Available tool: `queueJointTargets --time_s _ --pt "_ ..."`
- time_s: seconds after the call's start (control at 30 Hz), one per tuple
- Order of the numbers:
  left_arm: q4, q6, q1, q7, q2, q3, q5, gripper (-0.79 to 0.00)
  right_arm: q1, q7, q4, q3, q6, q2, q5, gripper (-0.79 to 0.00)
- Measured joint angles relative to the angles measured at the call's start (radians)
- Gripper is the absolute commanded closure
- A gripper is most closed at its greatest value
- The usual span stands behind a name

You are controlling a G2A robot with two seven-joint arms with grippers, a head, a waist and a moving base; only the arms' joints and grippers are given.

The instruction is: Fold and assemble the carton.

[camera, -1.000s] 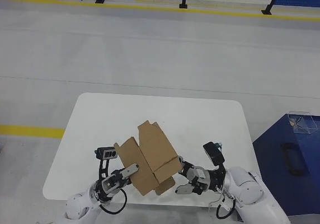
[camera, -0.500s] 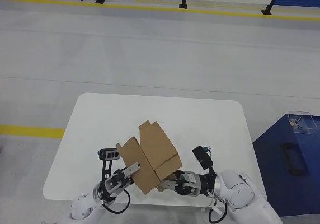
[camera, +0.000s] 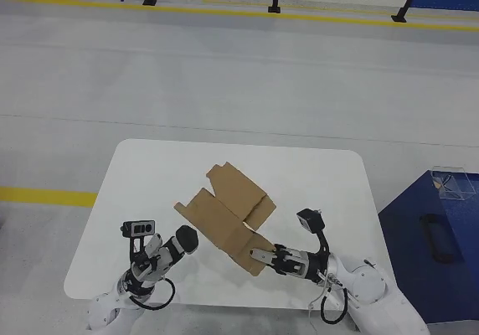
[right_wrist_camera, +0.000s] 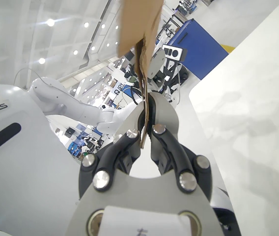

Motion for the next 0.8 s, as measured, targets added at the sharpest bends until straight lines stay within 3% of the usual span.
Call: queueJointTargets --time_s 0.23,0.8 --pt "0.021 -0.006 -0.011 0.006 0.0 -0.07 -0.022 -0.785 0.018 0.069 0.067 0.009 0.022 0.007 0.076 0.0" --pt "0.025 0.003 -0.024 -0.003 -0.001 -0.076 -0.022 -0.785 0.024 0.096 0.07 -0.003 0.038 0.007 0.1 0.0"
